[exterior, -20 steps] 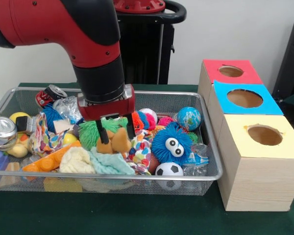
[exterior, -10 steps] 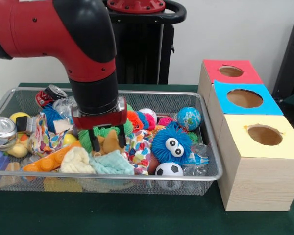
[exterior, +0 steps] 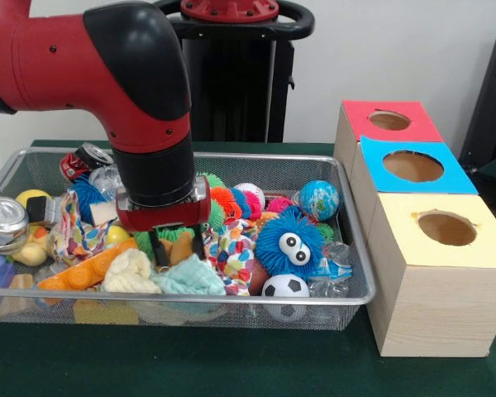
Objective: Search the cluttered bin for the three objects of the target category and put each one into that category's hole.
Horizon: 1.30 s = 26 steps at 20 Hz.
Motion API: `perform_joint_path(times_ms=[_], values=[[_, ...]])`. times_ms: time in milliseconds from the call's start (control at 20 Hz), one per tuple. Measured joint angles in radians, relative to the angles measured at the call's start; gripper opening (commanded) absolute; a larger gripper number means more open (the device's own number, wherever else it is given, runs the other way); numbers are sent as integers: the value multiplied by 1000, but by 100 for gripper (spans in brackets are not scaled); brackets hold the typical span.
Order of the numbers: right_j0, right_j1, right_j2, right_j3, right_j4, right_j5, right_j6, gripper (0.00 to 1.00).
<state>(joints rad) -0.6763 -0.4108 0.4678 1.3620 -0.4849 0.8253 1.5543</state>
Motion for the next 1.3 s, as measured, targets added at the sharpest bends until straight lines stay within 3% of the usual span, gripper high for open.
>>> perform_joint_path(times_ms=[1300], values=[[7, -15, -4, -12, -3, 1, 0, 0]])
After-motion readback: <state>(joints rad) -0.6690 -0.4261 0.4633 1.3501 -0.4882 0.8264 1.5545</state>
